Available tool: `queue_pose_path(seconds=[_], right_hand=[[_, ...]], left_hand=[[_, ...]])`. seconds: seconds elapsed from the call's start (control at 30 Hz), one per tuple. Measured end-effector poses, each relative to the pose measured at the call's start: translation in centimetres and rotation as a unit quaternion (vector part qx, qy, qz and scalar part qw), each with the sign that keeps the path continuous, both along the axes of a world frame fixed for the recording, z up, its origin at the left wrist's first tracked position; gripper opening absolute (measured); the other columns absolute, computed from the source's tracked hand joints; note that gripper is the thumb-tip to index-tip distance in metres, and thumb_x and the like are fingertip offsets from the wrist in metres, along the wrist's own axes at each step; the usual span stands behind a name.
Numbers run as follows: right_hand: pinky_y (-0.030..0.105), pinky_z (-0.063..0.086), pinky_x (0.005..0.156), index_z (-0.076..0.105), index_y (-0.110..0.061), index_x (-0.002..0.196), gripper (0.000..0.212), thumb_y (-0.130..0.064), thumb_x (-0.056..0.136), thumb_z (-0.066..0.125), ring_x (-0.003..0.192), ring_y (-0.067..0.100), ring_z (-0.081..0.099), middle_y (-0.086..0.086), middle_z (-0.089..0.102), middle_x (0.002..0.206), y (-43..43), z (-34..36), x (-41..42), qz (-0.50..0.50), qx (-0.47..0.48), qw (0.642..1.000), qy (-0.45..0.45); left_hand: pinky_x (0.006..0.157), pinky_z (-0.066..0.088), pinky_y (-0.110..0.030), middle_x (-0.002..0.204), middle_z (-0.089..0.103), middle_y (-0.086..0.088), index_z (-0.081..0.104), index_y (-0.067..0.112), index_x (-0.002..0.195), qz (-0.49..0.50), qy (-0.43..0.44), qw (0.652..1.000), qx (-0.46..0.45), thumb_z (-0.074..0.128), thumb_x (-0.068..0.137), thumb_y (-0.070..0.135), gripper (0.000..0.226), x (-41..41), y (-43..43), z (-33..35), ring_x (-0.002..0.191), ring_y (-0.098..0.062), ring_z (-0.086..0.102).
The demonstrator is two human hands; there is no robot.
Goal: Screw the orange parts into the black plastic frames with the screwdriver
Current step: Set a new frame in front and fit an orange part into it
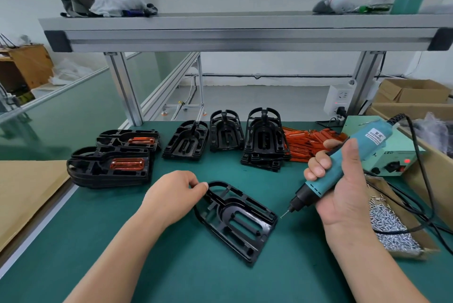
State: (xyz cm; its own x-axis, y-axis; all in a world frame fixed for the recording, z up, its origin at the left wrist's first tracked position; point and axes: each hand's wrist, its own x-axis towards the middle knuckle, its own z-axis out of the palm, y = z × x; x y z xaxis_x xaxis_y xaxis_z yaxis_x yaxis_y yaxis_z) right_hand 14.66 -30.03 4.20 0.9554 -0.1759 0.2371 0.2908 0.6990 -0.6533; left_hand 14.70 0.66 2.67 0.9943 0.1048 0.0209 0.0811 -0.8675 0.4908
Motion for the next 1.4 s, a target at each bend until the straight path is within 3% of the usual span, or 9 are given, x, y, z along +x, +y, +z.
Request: queue_pose_path(seconds=[0.13, 0.3, 0.47, 0.67, 0.77, 0.9, 1.1, 1.3, 1.4], right_hand=[[0.023, 0.045, 0.054, 0.065, -0.019, 0.098, 0.034, -0.053, 0.099, 0.065, 0.056, 0.009, 0.047, -0.004, 0.047, 0.069, 0.0, -0.1, 0.0, -0.002, 0.008, 1.000, 0.001], [0.023, 0.045, 0.054, 0.064, -0.018, 0.098, 0.033, -0.051, 0.100, 0.061, 0.056, 0.009, 0.047, -0.004, 0.047, 0.070, -0.3, 0.3, -0.1, -0.013, 0.024, 1.000, 0.006], [0.022, 0.044, 0.055, 0.063, -0.019, 0.098, 0.036, -0.055, 0.095, 0.064, 0.058, 0.009, 0.045, -0.004, 0.045, 0.071, -1.1, 0.7, -0.1, -0.037, 0.045, 0.998, 0.008], [0.021, 0.044, 0.054, 0.061, -0.019, 0.096, 0.035, -0.053, 0.101, 0.057, 0.057, 0.008, 0.045, -0.005, 0.046, 0.069, -2.3, 1.1, 0.2, -0.066, 0.081, 0.994, 0.013], [0.021, 0.043, 0.054, 0.061, -0.018, 0.097, 0.035, -0.053, 0.100, 0.060, 0.057, 0.008, 0.044, -0.005, 0.045, 0.070, -2.9, 1.2, 0.4, -0.083, 0.100, 0.991, 0.013], [0.021, 0.043, 0.054, 0.062, -0.018, 0.097, 0.035, -0.053, 0.100, 0.061, 0.058, 0.008, 0.044, -0.005, 0.045, 0.070, -3.3, 1.2, 0.5, -0.100, 0.114, 0.988, 0.021], [0.022, 0.044, 0.050, 0.066, -0.019, 0.093, 0.034, -0.052, 0.099, 0.064, 0.055, 0.008, 0.045, -0.004, 0.044, 0.069, -3.4, 1.0, 0.6, -0.099, 0.123, 0.987, 0.037], [0.022, 0.044, 0.049, 0.063, -0.017, 0.097, 0.035, -0.052, 0.098, 0.062, 0.053, 0.009, 0.045, -0.003, 0.045, 0.068, -3.6, 0.7, 1.0, -0.095, 0.129, 0.986, 0.049], [0.022, 0.044, 0.048, 0.063, -0.017, 0.097, 0.035, -0.052, 0.097, 0.062, 0.053, 0.009, 0.045, -0.003, 0.045, 0.067, -4.1, 0.6, 1.4, -0.100, 0.138, 0.984, 0.048]], left_hand=[[0.052, 0.030, -0.027, 0.052, 0.041, 0.009, 0.056, 0.015, 0.068, -0.083, 0.090, 0.988, -0.093, 0.070, 0.089, 0.053, 0.045, -1.1, 0.8, 0.6, 0.049, -0.012, 0.035], [0.051, 0.024, -0.026, 0.061, 0.037, 0.005, 0.055, 0.020, 0.064, -0.157, 0.151, 0.966, -0.138, 0.075, 0.085, 0.046, 0.038, -2.1, 1.0, 1.5, 0.059, -0.014, 0.030], [0.063, 0.023, -0.045, 0.068, 0.033, -0.002, 0.058, 0.020, 0.065, -0.204, 0.206, 0.946, -0.145, 0.078, 0.078, 0.056, 0.043, -2.5, 1.1, 2.2, 0.071, -0.030, 0.026], [0.048, 0.026, -0.024, 0.057, 0.036, 0.008, 0.062, 0.013, 0.073, -0.133, 0.073, 0.971, -0.183, 0.074, 0.091, 0.048, 0.040, -0.7, -0.8, 3.5, 0.052, -0.013, 0.028], [0.045, 0.037, -0.019, 0.053, 0.054, 0.013, 0.069, 0.024, 0.077, -0.144, -0.016, 0.983, -0.112, 0.066, 0.095, 0.044, 0.027, 1.1, -4.5, 5.1, 0.043, -0.004, 0.043], [0.059, 0.045, -0.026, 0.067, 0.065, 0.017, 0.069, 0.036, 0.088, -0.188, -0.109, 0.976, 0.024, 0.054, 0.095, 0.043, 0.018, 4.8, -11.0, 7.7, 0.066, 0.000, 0.061], [0.064, 0.050, -0.032, 0.098, 0.074, 0.002, 0.074, 0.025, 0.105, -0.244, -0.176, 0.927, 0.222, 0.049, 0.097, 0.030, 0.027, 12.9, -19.0, 8.5, 0.091, -0.024, 0.068], [0.049, 0.032, -0.027, 0.069, 0.054, 0.001, 0.055, 0.018, 0.070, -0.272, -0.119, 0.886, 0.356, 0.053, 0.090, 0.008, 0.022, 16.8, -24.0, 6.8, 0.058, -0.020, 0.048], [0.049, 0.031, -0.026, 0.070, 0.052, 0.003, 0.050, 0.019, 0.071, -0.291, -0.094, 0.861, 0.407, 0.055, 0.091, 0.008, 0.024, 17.2, -25.5, 5.5, 0.058, -0.017, 0.048]])
